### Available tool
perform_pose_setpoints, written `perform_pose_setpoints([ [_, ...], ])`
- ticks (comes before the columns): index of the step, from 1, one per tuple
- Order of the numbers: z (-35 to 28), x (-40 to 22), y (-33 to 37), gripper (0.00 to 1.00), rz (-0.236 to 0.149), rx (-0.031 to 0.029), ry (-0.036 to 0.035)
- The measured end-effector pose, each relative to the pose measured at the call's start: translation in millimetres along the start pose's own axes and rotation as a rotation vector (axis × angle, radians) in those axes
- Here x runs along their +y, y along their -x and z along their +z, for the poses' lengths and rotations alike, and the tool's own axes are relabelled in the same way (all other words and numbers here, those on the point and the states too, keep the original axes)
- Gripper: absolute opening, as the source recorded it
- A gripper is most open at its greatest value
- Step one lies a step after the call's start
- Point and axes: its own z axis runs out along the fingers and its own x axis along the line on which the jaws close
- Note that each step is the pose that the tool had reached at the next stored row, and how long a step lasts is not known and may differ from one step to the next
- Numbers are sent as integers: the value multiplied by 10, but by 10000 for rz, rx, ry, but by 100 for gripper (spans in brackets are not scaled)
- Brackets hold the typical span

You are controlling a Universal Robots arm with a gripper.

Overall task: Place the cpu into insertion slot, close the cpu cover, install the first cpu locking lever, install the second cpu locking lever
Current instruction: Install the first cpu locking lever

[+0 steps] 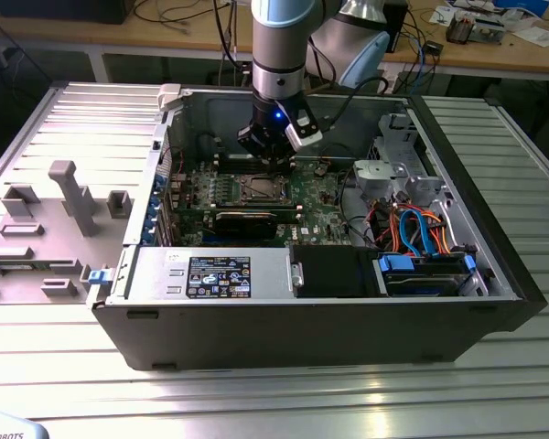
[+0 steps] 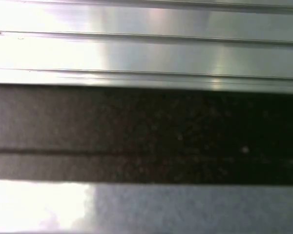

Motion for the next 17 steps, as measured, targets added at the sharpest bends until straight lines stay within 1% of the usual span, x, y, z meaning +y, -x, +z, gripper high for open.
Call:
perform_pose_setpoints([
  [17,1,0,1,11,-1,1,-25],
])
